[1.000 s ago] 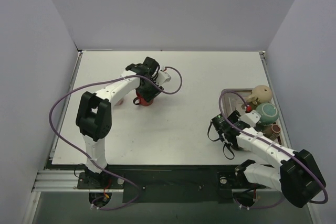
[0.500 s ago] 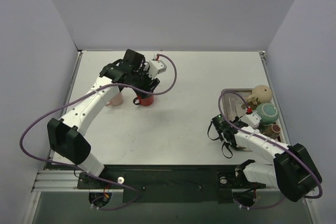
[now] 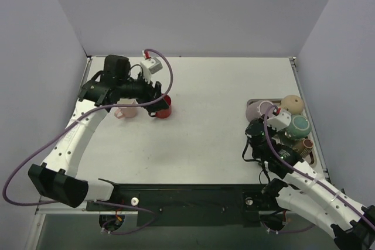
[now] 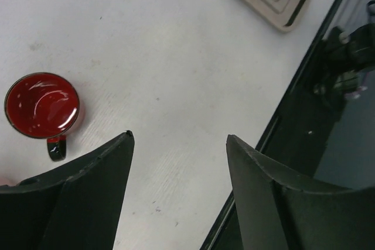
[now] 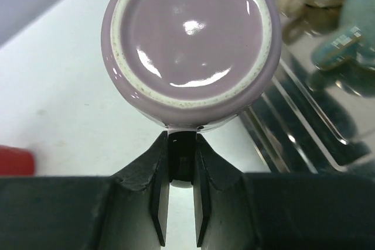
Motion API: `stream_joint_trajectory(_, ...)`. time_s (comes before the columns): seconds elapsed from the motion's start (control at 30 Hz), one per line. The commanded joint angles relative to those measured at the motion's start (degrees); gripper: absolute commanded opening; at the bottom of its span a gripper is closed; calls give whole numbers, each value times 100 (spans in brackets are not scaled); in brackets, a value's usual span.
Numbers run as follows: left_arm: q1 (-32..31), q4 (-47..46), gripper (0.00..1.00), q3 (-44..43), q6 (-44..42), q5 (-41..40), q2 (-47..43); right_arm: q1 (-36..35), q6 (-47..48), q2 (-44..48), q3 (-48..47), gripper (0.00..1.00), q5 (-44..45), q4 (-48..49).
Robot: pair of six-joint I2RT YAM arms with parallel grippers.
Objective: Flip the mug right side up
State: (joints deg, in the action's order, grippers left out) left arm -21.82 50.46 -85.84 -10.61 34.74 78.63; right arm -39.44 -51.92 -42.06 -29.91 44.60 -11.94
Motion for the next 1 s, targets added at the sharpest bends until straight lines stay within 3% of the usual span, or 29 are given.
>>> stream_joint_trajectory(0.0,582,-1220,76,374,1454,2417,-427,-195,1060,225,-760,0,-389,1340)
stream_joint_trajectory(0.07,697,-2063,77,638,2472,3008,-471,-327,1149,164,-990,0,-1352,1902)
stream_joint_trajectory(0.2,688,-4154,80,1288,4336,3389,-585,-494,782,-109,-1342,0,-2786,3176)
stream_joint_trajectory(0.3,618,-6094,81,1832,5794,3452,-665,-713,508,-459,-1578,0,-3229,3839)
stream_joint_trajectory(0.47,451,-6670,82,1922,6149,3214,-674,-1416,639,-1005,-1957,0,-3299,4375)
stream_joint_trajectory(0.57,390,-7513,82,2045,6859,3232,-656,-1540,534,-1391,-2062,0,-3422,4699)
stream_joint_trajectory(0.77,258,-7155,82,2001,6782,3012,-454,-1751,490,-1796,-2256,0,-3748,4930)
stream_joint_trajectory(0.83,240,-7374,72,2054,6975,3030,-489,-1751,446,-1849,-2203,0,-3643,4974)
stream_joint_trajectory(0.97,240,-7876,31,2151,7196,2951,-629,-1742,446,-2165,-2264,0,-3782,4764)
